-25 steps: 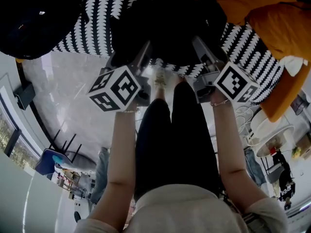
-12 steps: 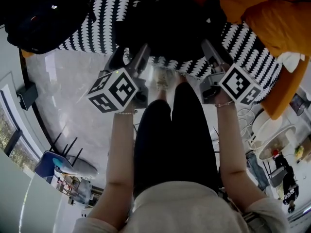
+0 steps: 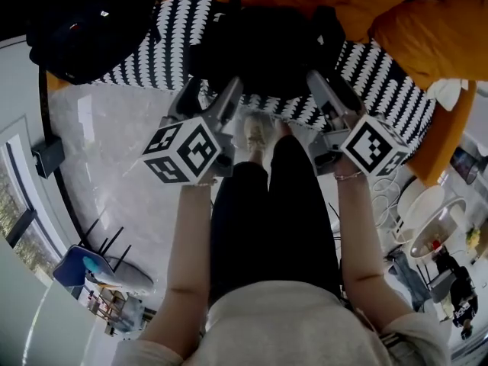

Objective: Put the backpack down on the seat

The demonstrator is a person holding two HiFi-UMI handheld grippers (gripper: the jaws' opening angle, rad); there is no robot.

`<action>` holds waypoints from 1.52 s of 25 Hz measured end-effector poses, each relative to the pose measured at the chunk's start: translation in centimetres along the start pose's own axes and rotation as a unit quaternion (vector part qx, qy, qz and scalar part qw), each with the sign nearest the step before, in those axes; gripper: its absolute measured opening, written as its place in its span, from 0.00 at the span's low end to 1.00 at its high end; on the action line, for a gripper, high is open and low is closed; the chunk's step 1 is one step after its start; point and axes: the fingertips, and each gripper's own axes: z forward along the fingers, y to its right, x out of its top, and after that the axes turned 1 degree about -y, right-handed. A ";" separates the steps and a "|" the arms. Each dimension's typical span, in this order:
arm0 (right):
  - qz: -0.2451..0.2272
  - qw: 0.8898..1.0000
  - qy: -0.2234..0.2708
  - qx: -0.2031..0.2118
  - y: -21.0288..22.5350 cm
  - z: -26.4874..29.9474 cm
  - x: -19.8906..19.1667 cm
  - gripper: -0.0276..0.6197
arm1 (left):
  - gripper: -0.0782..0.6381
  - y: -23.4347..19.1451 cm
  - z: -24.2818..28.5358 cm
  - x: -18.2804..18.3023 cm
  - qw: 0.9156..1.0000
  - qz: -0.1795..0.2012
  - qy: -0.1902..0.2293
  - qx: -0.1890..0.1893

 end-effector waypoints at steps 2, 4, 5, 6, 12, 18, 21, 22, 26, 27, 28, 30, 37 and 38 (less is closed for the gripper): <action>-0.004 1.000 0.004 0.019 -1.5 -0.8 0.3 0.47 | 0.64 1.4 -0.9 0.6 1.000 0.010 0.008 -0.015; -0.010 0.999 0.010 0.039 -3.2 -1.8 0.8 0.47 | 0.64 2.8 -2.0 1.5 0.999 0.021 0.019 -0.027; -0.013 0.999 0.014 0.049 -4.1 -2.3 1.1 0.47 | 0.64 3.4 -2.5 2.1 0.999 0.025 0.027 -0.030; -0.016 0.998 0.018 0.058 -5.0 -2.8 1.6 0.47 | 0.64 3.9 -3.1 2.8 0.998 0.030 0.040 -0.030; -0.041 0.991 0.010 0.128 -10.9 -5.4 3.2 0.47 | 0.64 7.0 -7.0 6.3 0.992 0.030 0.105 -0.065; -0.060 0.984 0.040 0.163 -16.2 -8.4 5.6 0.37 | 0.62 11.1 -9.9 9.1 0.982 0.037 0.129 -0.132; -0.079 0.980 0.047 0.175 -18.5 -9.7 6.4 0.34 | 0.51 13.0 -11.6 10.4 0.976 0.046 0.146 -0.154; -0.083 0.979 0.048 0.180 -19.3 -10.0 6.7 0.33 | 0.46 13.5 -12.2 10.8 0.974 0.051 0.152 -0.160; -0.098 0.974 0.060 0.196 -21.9 -11.6 7.7 0.24 | 0.37 15.8 -14.5 12.5 0.965 0.062 0.173 -0.185; -0.098 0.973 0.064 0.201 -22.5 -12.0 8.1 0.24 | 0.36 16.4 -15.1 13.1 0.963 0.061 0.178 -0.194; -0.098 0.971 0.068 0.207 -23.1 -12.4 8.4 0.24 | 0.35 17.0 -15.7 13.6 0.960 0.061 0.184 -0.203; -0.106 0.967 0.077 0.220 -24.7 -13.1 9.3 0.23 | 0.29 18.1 -16.8 14.6 0.952 0.067 0.197 -0.223; -0.175 0.945 0.102 0.258 -30.5 -15.9 11.5 0.17 | 0.16 20.7 -20.2 17.5 0.940 0.087 0.233 -0.233; -0.180 0.942 0.104 0.263 -31.1 -16.3 11.8 0.15 | 0.16 21.0 -20.7 17.9 0.938 0.092 0.238 -0.234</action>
